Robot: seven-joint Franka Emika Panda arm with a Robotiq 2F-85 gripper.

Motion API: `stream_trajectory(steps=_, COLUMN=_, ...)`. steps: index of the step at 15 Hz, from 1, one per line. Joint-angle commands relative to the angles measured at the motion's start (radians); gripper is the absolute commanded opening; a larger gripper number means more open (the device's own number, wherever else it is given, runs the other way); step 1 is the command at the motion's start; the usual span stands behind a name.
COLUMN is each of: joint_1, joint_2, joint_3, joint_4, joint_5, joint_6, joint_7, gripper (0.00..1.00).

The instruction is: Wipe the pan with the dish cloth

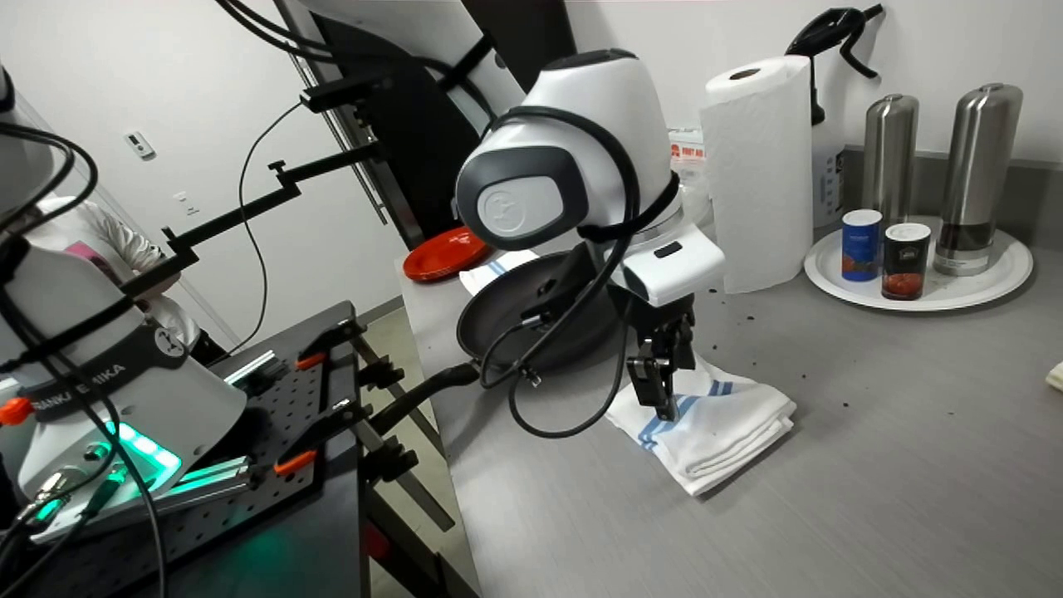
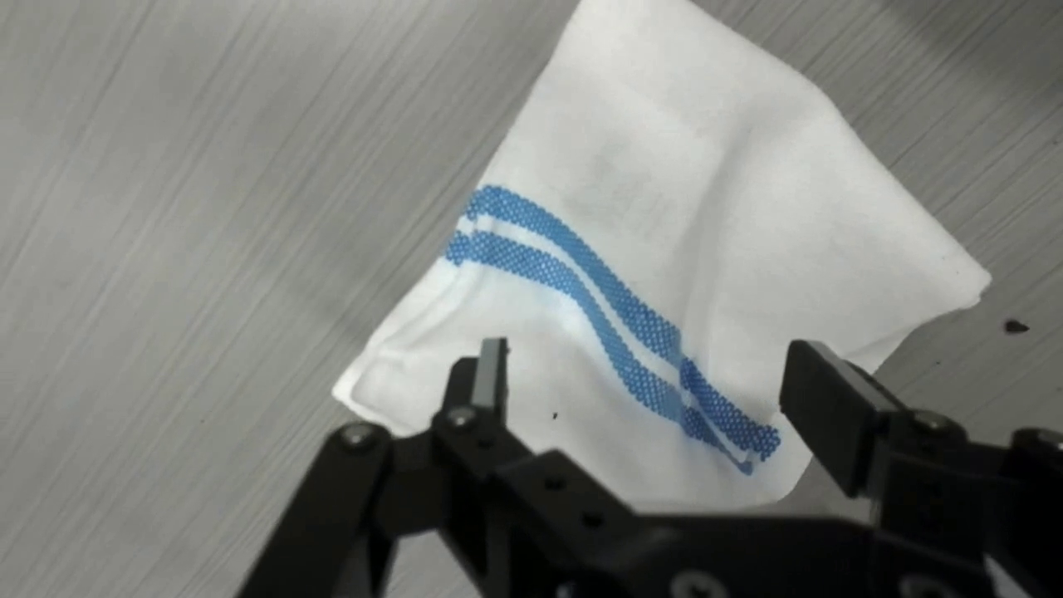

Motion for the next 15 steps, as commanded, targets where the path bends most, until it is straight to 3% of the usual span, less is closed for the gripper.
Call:
stream_trajectory(steps=1, joint_1=0.016, joint_2=-0.01, joint_3=-0.011, joint_4=-0.006, joint_5=-0.01, joint_6=-0.025, joint_7=-0.025, gripper=1.0)
stream_trajectory(steps=7, joint_1=0.015, joint_2=-0.065, joint_3=0.015, joint_4=-0.051, joint_5=-0.029, joint_6=0.007, joint_7=-0.104, gripper=1.0)
stream_trajectory(steps=15, joint_1=0.048, joint_2=-0.229, joint_3=0.039, joint_4=-0.183, joint_5=-0.091, joint_6=0.035, joint_7=-0.22, gripper=1.0)
